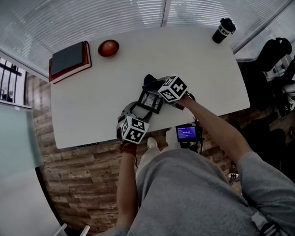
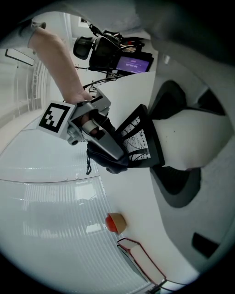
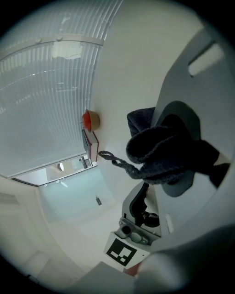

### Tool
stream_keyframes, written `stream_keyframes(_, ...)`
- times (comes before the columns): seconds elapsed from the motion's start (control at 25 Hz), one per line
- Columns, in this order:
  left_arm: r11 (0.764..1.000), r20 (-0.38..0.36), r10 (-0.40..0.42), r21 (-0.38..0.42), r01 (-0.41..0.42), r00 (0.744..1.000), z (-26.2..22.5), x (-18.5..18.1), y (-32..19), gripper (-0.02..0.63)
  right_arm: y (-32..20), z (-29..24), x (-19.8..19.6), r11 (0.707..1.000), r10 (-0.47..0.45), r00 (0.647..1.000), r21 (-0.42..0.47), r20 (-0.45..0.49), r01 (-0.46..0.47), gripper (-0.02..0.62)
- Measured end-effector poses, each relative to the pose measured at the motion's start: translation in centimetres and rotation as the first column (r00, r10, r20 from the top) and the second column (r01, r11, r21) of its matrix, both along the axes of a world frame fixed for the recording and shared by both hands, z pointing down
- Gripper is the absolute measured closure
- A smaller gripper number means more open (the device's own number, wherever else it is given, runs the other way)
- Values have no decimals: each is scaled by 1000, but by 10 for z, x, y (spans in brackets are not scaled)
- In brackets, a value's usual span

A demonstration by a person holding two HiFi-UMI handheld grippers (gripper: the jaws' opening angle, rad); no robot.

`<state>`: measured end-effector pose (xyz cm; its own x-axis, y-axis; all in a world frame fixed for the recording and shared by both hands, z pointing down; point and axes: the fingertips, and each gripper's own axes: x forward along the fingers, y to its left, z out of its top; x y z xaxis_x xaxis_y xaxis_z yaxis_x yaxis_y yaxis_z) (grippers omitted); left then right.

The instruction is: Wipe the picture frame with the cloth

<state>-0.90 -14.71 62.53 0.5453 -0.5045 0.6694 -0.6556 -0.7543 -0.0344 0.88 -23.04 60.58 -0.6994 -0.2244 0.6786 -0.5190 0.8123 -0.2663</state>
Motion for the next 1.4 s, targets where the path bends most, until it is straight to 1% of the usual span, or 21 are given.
stream_keyframes(0.28, 1000, -1, 2, 3, -2, 1000, -1, 0, -1, 275, 21, -1, -14, 997, -62, 998, -49, -2, 62, 491)
stream_keyframes(0.48, 1000, 0, 1, 4, -1, 1000, 0, 1, 0, 275, 31, 0, -19, 994, -72, 997, -77, 4, 72, 491)
stream_keyframes(0.6, 1000, 2, -1, 5, 1, 1000, 0, 0, 0, 275, 40, -1, -25, 990, -102, 995, -100, 5, 102, 491)
stream_keyframes(0.84, 1000, 1, 3, 8, -3, 1000, 0, 2, 0, 275, 58, 0, -35, 978, -133, 991, -159, 17, 134, 492)
stream_keyframes(1.2, 1000, 1, 5, 9, -5, 1000, 1, 2, 0, 275, 64, 1, -37, 978, -124, 992, -168, 27, 127, 492)
stream_keyframes(1.4, 1000, 5, 4, 16, -4, 1000, 0, 1, 0, 276, 68, -4, -38, 975, -136, 988, -168, 70, 146, 491)
